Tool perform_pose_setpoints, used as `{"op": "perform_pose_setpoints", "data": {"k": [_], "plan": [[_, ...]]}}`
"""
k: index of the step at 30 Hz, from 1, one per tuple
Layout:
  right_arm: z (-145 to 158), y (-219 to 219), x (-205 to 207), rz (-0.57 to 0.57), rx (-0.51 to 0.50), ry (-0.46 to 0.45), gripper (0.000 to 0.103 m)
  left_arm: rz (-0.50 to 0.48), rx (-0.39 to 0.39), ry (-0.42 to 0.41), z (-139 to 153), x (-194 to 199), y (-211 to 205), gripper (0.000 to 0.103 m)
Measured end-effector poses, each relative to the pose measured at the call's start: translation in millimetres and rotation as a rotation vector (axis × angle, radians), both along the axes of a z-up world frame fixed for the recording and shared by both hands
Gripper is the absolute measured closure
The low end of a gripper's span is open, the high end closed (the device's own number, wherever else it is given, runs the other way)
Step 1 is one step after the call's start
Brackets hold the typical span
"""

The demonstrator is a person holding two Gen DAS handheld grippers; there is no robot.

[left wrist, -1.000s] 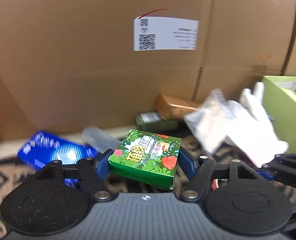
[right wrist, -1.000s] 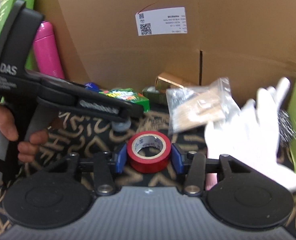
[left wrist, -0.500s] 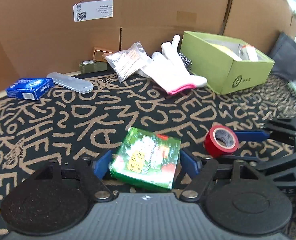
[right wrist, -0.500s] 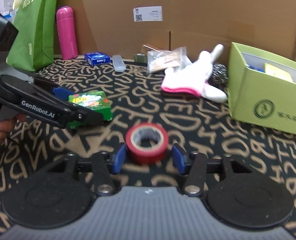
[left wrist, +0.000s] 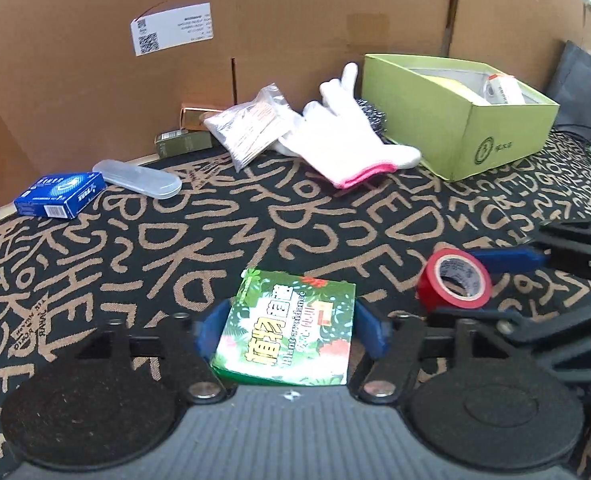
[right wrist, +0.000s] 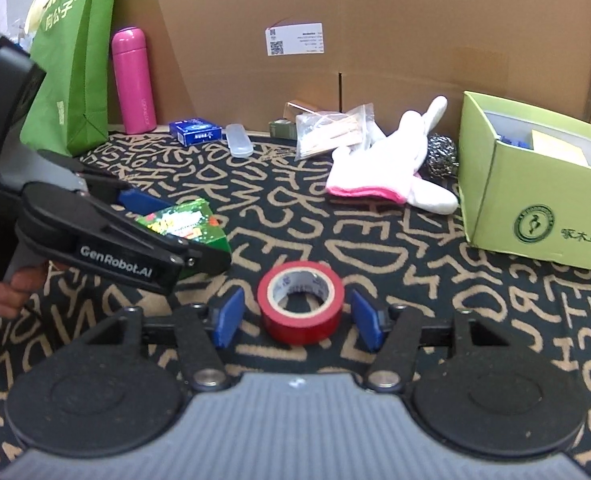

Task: Organize objects
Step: 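Carry green snack box and red tape into the lime-green box, release both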

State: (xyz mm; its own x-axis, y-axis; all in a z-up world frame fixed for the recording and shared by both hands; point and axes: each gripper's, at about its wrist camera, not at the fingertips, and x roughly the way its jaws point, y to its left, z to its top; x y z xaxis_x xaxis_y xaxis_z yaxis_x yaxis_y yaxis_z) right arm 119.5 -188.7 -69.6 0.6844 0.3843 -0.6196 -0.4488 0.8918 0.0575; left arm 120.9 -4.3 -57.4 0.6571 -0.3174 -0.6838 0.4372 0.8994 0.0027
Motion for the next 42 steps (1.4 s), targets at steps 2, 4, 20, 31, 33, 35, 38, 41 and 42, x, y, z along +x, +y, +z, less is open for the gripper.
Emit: {"op": "perform_pose_setpoints", "data": {"k": [2, 4, 20, 31, 33, 35, 38, 41, 42], "plan": [[-1.3, 0.2, 0.3, 0.001, -0.004, -0.002, 0.057, -0.001, -0.008, 0.013, 1.8, -2.0, -0.6, 0.036], [-0.2, -3.7, -1.5, 0.000, 0.012, 0.005, 0.057, -0.008, -0.031, 0.031, 4.5, -4.1, -3.0, 0.036], [89.9, -106.0, -7.9, -0.221, -0.011, -0.257, 0.057, -0.217, -0.252, -0.107, 108.8, 17.4, -119.2, 0.037], [94.7, -172.2, 59.4, -0.384, -0.038, -0.297, 0.057, -0.169, -0.192, -0.108, 93.7, 87.9, -211.1, 0.037], [86.0, -179.2, 73.8, -0.386, -0.039, -0.273, 0.057, -0.161, -0.179, -0.093, 85.5, 97.8, -218.7, 0.037], [78.4, -181.2, 83.4, -0.388, -0.043, -0.256, 0.057, -0.158, -0.154, -0.093, 78.4, 103.7, -224.1, 0.037], [68.8, -187.5, 97.8, -0.386, -0.025, -0.241, 0.057, -0.157, -0.157, -0.089, 71.9, 110.2, -225.1, 0.036], [60.3, -189.8, 110.4, -0.369, -0.004, -0.225, 0.043, -0.106, -0.175, -0.103, 69.5, 112.9, -222.8, 0.006], [58.2, -189.9, 110.6, -0.367, -0.001, -0.227, 0.034, -0.075, -0.171, -0.119, 70.9, 111.6, -216.5, 0.004]]}}
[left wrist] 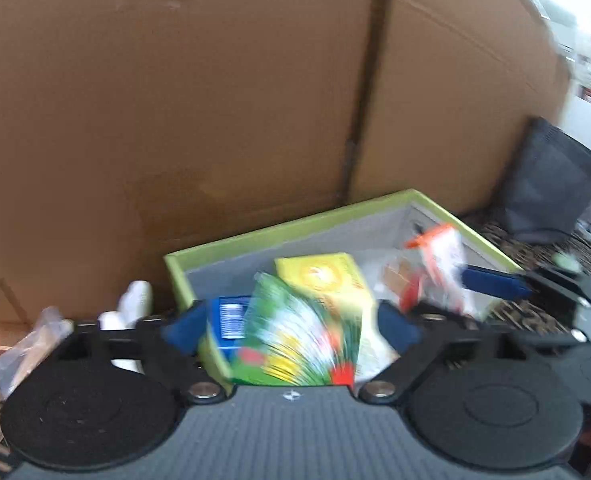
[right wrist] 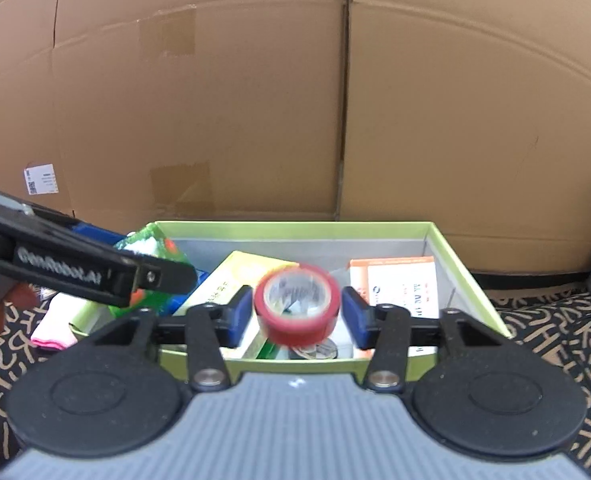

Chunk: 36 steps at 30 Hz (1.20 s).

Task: Organize objects
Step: 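Carry green snack box and red tape into the lime-green box, release both, then move both tools back toward the glove and toothpick bag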

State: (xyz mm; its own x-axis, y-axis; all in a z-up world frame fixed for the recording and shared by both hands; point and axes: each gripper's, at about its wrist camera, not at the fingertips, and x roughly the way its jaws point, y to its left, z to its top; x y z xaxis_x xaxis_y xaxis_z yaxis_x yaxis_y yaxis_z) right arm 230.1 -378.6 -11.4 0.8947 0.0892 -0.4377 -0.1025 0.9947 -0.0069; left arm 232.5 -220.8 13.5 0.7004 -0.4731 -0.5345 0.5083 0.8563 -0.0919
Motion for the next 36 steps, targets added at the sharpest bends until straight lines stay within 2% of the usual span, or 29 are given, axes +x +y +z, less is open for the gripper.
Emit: {"op": "perform_pose_setpoints", "data": {"k": [1, 6, 11, 18, 25, 32, 36], "plan": [[-0.4, -6.3, -5.7, -0.010, 0.000, -0.011, 0.021, 0.016, 0.002, -0.015, 0.3, -1.1, 1.8, 0.004], [1.9, -7.3, -25.4, -0.019, -0.001, -0.044, 0.011, 0.024, -0.046, -0.018, 3.5, -9.6, 20.1, 0.004], [9.2, 2.6, -56.0, -0.020, -0.003, -0.068, 0.002, 0.049, -0.068, -0.023, 6.6, -38.9, 49.0, 0.004], [11.9, 33.7, -98.1, 0.044, 0.034, -0.085, 0.000, 0.139, -0.053, 0.050, -10.1, -89.0, 100.9, 0.004], [2.2, 87.3, -129.7, 0.159, 0.018, -0.047, 0.000, 0.253, -0.024, 0.084, -39.3, -123.0, 163.1, 0.004], [-13.6, 149.7, -126.3, 0.291, 0.002, 0.018, 0.002, 0.407, -0.061, 0.140, -50.8, -117.7, 227.5, 0.004], [-20.4, 181.4, -104.7, 0.330, -0.025, 0.022, 0.008, 0.437, -0.093, 0.136, -45.5, -108.7, 249.2, 0.004]]}}
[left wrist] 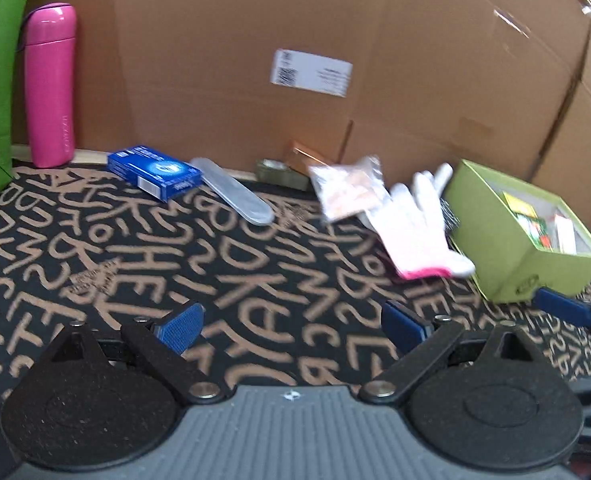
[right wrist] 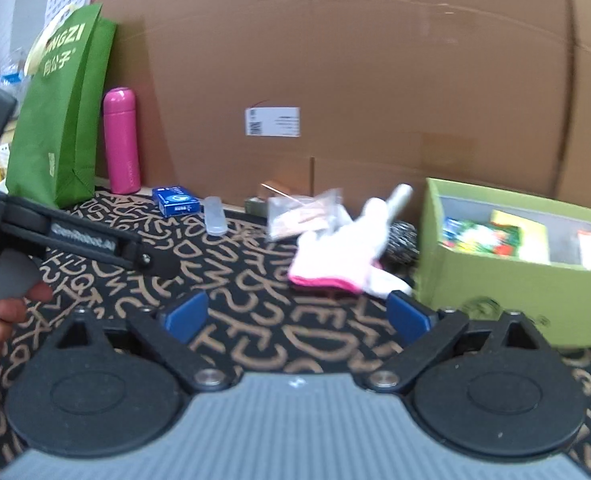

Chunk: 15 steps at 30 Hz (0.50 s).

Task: Organize objects
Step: 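Move both tools back toward the glove and toothpick bag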

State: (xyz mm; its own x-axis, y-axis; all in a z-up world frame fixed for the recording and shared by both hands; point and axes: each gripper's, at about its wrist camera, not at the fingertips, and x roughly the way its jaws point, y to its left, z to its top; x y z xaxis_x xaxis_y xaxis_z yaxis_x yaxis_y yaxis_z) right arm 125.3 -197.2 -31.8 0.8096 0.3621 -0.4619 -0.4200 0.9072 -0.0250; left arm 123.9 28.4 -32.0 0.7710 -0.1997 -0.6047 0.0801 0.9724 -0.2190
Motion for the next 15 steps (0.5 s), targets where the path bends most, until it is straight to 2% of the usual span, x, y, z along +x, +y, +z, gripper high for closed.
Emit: {"op": "perform_pose_setpoints", "data": {"k": [5, 9, 10, 11, 13, 15], "plan": [[-14.4, 35.3, 53.3, -0.047, -0.088, 0.031, 0.018, -0.012, 0.024, -0.018, 1.6, 9.1, 10.5, 0.004], [-26.6, 51.2, 87.8, -0.112, -0.172, 0.043, 0.020, -0.053, 0.031, -0.027, 2.6, 23.6, 12.0, 0.004], [-29.4, 52.9, 93.6, -0.122, -0.193, 0.044, 0.027, -0.066, 0.032, -0.029, 3.5, 29.2, 9.8, 0.004], [-32.3, 55.1, 98.8, -0.134, -0.216, 0.049, 0.051, -0.079, 0.036, -0.030, 4.5, 35.9, 6.9, 0.004], [-36.9, 52.4, 103.2, -0.144, -0.223, 0.076, 0.085, -0.112, 0.046, -0.033, 6.9, 51.9, -0.6, 0.004], [-36.2, 46.9, 96.3, -0.138, -0.187, 0.072, 0.091, -0.143, 0.049, -0.032, 7.8, 70.0, -9.1, 0.004]]}}
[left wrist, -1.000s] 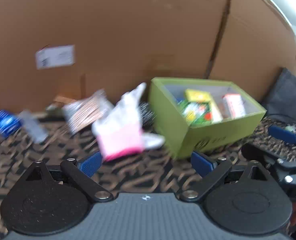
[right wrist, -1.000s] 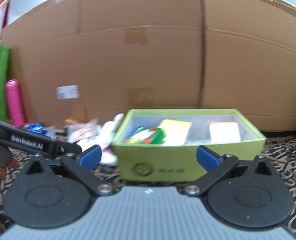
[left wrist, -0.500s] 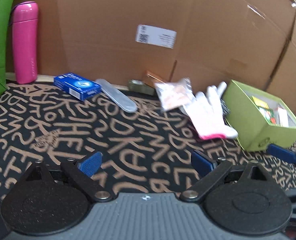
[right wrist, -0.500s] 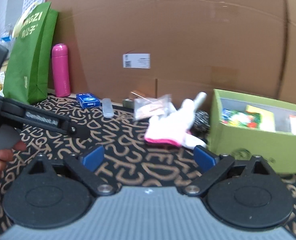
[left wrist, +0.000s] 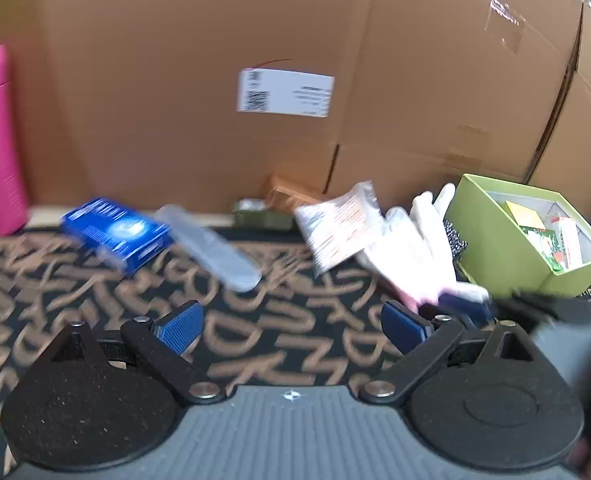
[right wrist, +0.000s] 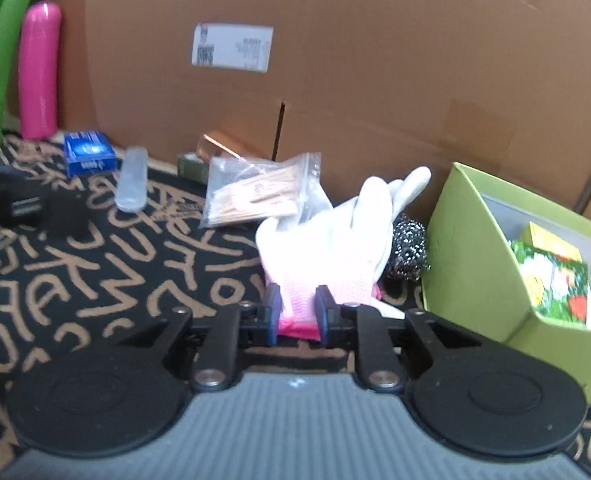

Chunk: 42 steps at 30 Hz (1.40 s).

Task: Organize objects
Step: 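Move both tools back toward the glove and toothpick bag, then grasp toothpick bag with left tool while right tool grasps white-pink glove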

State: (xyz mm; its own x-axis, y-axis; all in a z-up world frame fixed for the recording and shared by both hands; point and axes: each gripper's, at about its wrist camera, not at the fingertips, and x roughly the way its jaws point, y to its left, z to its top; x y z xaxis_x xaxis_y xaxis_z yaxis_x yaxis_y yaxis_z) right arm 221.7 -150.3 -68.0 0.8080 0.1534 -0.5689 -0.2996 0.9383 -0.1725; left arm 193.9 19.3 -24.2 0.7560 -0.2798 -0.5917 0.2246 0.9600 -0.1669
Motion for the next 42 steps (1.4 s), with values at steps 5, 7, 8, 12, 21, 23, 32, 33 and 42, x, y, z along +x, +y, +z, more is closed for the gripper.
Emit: {"op": "perform_pose_setpoints", "data": {"k": [5, 7, 8, 12, 21, 23, 32, 33, 42], "plan": [[8.2, -12.3, -42.3, 0.061, 0.046, -0.002, 0.097, -0.023, 0.029, -0.004, -6.0, 53.8, -30.1, 0.004], [11.1, -18.4, -54.9, 0.075, 0.061, 0.004, 0.097, -0.017, 0.044, -0.003, -11.5, 74.3, -41.8, 0.004], [12.6, -20.1, -56.7, 0.080, 0.062, 0.005, 0.096, -0.010, 0.048, 0.004, -14.5, 83.5, -46.7, 0.005], [13.2, -15.1, -37.6, 0.107, 0.047, 0.034, 0.056, -0.012, 0.049, 0.031, -23.3, 105.5, -58.2, 0.007], [-13.5, 7.1, 13.3, 0.032, -0.020, 0.005, 0.090, -0.140, -0.004, 0.057, -30.7, 103.2, -55.9, 0.088], [-6.3, 2.8, 4.3, 0.047, -0.002, -0.024, 0.093, -0.161, -0.014, 0.062, -27.0, 92.3, -52.4, 0.092], [30.3, -29.6, -85.8, 0.181, 0.073, -0.027, 0.094, -0.280, -0.087, 0.146, -7.9, -11.3, -23.5, 0.094], [31.8, -35.1, -97.4, 0.188, 0.082, -0.010, 0.094, -0.291, -0.089, 0.155, -7.3, -23.3, -19.4, 0.094], [18.7, -56.7, -146.3, 0.186, 0.163, 0.182, 0.025, -0.194, 0.046, 0.128, -12.9, -95.9, 2.1, 0.038]]}}
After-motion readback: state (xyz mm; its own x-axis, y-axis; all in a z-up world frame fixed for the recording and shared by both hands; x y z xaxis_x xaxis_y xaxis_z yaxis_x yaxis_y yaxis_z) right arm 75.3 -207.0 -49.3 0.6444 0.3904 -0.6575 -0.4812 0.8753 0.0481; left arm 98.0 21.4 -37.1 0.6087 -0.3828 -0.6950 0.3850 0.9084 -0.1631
